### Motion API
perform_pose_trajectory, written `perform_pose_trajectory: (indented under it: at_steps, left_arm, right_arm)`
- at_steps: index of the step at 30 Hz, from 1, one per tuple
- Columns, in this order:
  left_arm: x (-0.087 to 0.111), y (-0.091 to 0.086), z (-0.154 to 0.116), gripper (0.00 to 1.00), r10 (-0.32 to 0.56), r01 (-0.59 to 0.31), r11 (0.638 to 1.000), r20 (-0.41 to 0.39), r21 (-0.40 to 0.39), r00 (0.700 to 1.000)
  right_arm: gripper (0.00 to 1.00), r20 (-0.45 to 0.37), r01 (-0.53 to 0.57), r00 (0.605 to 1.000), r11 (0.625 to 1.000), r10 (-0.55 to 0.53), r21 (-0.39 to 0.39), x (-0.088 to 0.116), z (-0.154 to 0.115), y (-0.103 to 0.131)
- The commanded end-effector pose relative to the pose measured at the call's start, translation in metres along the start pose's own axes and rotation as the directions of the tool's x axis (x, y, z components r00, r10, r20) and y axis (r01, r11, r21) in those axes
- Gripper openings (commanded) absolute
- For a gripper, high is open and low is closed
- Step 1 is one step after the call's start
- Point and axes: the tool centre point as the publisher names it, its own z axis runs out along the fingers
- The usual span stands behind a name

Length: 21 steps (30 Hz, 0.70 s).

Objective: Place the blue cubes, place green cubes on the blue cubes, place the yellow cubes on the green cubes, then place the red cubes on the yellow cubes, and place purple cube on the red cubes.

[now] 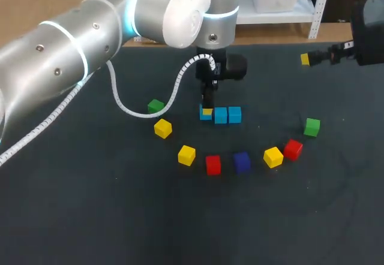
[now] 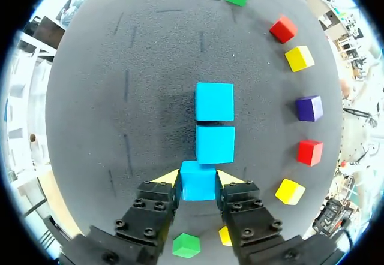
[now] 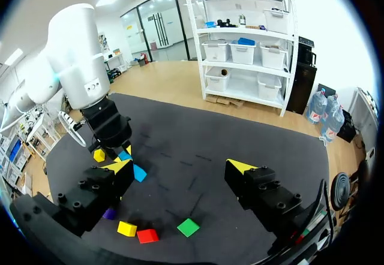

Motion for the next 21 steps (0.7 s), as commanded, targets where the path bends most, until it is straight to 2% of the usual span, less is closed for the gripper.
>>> perform_pose_trajectory:
  at_steps: [1,21]
  left_arm:
    - [-0.0008,0.0045,-0.0009,0.0,-0.001,0.001,1.0,-0.008,0.018,1.0]
    - [0.0,-0.0008,0.0007,0.0,-0.002,0.002,0.999,0.002,0.045,1.0]
  right_arm:
    - [1.0,0.0,0.0,1.0,1.0,0.0,0.007,0.0003,-0.001,0.0015]
    - [1.0,0.0,0.0,1.0,1.0,0.0,0.007,0.0003,-0.001,0.0015]
